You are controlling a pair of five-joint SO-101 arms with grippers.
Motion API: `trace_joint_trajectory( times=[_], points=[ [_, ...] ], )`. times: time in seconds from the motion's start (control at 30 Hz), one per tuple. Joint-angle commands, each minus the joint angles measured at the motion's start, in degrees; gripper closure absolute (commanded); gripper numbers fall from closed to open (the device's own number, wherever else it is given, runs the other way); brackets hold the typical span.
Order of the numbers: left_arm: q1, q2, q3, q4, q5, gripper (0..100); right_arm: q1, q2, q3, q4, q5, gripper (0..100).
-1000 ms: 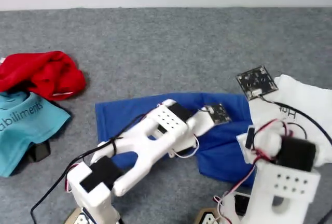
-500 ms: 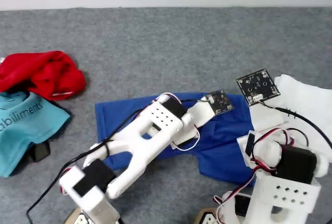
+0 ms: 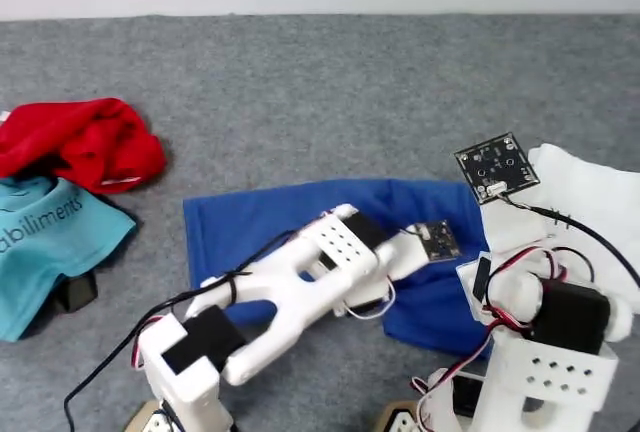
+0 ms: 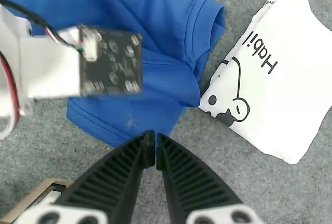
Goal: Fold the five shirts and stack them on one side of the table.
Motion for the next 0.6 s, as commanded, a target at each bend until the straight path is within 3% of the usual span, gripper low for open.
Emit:
trace_joint_trajectory(
  times=[0.0, 0.27, 0.43, 0.57],
  points=[
    [-5.10, -7.65, -2.15, 3.60, -0.62, 99, 0.75, -0.40, -0.35, 2.33, -0.44, 98.7],
    [-21.27, -18.37, 3.12, 13.89, -10.29, 99, 0.75, -0.40, -0.35, 2.33, -0.44, 98.6],
    [-29.98, -20.22, 14.64, 13.45, -19.96, 99, 0.75, -0.40, -0.35, 2.24, -0.53, 98.5],
    [-37.19, -18.99, 20.70, 7.47, -24.09, 99, 0.66, -0.40, -0.35, 2.15, -3.96, 98.5]
  ],
)
